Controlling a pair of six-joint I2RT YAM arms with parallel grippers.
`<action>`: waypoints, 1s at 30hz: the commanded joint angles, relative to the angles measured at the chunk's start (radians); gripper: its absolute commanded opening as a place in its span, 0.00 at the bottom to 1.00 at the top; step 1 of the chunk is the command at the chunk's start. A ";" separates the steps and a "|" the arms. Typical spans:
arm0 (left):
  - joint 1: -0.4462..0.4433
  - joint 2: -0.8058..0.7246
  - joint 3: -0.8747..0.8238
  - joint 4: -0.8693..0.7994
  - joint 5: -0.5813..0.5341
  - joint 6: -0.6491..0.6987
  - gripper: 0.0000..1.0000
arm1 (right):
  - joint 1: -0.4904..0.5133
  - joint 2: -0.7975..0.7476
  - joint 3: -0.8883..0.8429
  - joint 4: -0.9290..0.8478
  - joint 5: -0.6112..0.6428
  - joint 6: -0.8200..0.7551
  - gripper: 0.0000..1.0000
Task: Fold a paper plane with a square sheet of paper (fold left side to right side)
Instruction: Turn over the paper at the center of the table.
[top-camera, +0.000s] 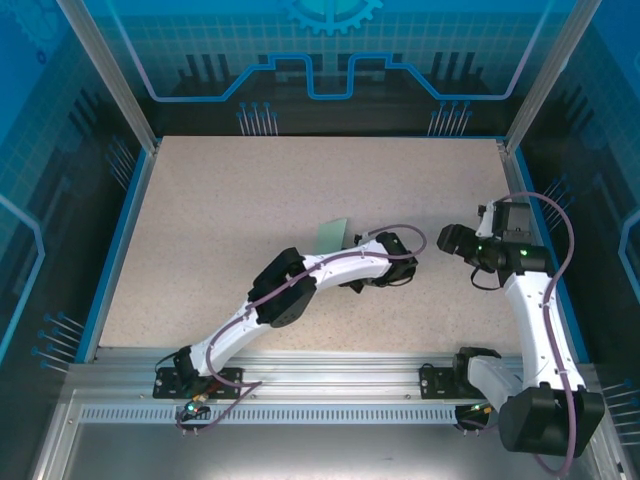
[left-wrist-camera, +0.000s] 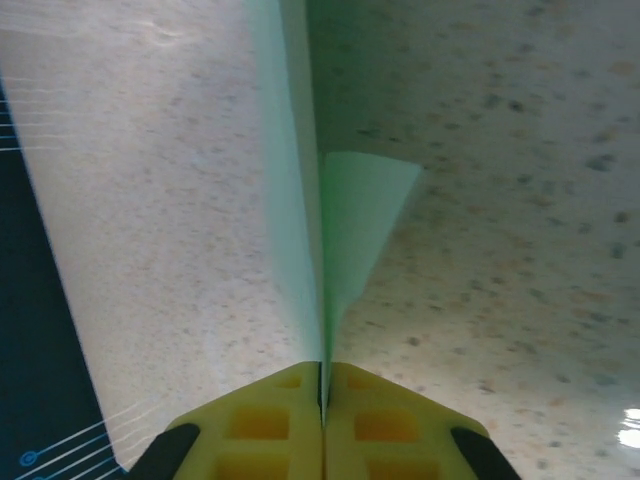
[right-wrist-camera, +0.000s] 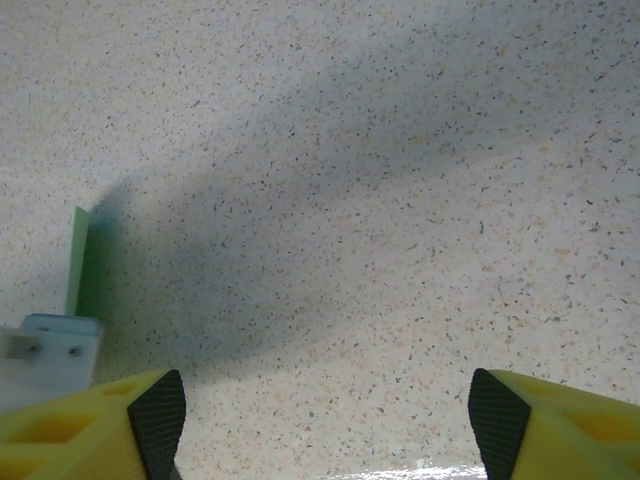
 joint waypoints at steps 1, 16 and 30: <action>0.010 0.008 0.067 0.028 0.145 0.080 0.15 | -0.032 -0.005 -0.005 -0.017 -0.028 -0.032 0.82; 0.195 -0.570 -0.361 0.582 0.634 0.195 0.64 | 0.183 0.285 0.047 0.176 -0.336 -0.006 0.88; 0.567 -0.864 -1.065 1.152 0.997 0.010 0.67 | 0.491 0.852 0.320 0.483 -0.293 0.127 0.80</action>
